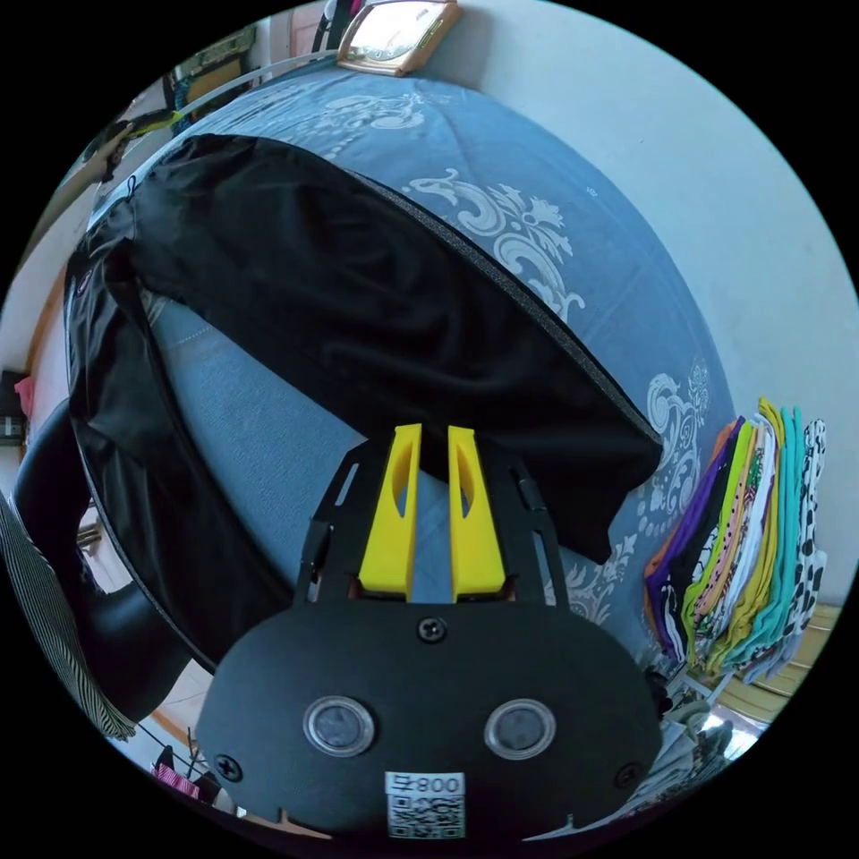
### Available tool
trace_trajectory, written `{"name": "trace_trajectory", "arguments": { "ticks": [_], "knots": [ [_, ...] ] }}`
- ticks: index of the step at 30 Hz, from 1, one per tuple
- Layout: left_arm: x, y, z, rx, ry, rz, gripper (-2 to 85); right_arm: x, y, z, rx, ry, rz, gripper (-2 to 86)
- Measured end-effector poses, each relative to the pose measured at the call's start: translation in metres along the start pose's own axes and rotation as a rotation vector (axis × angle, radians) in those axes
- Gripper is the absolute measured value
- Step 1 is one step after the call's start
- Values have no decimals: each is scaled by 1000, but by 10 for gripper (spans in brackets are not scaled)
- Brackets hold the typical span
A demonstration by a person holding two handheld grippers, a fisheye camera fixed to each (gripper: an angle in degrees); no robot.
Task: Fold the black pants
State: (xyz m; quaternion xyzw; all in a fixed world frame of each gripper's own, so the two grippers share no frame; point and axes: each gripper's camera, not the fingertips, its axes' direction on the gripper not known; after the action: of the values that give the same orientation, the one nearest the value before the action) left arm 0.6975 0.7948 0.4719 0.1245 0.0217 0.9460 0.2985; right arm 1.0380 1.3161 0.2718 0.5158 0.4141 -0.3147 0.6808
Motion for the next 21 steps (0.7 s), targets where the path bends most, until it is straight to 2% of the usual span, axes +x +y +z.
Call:
{"name": "trace_trajectory", "arguments": {
  "ticks": [2, 6, 11, 13, 21],
  "knots": [
    [-12, -4, 2, -11, 33, -5, 20, -3, -5, -5, 3, 11, 1, 57],
    [-35, -4, 31, -150, 97, -17, 68, -4, -19, -20, -8, 10, 25, 53],
    [-49, 2, 61, -293, 69, 12, 36, 15, -41, -67, 103, -86, 103, 56],
    [-52, 4, 55, -270, 92, 29, 17, 19, -58, -83, 151, -125, 105, 59],
    [-63, -4, -16, 65, 136, 31, 12, -13, -210, -110, 277, -172, -57, 52]
  ]
}}
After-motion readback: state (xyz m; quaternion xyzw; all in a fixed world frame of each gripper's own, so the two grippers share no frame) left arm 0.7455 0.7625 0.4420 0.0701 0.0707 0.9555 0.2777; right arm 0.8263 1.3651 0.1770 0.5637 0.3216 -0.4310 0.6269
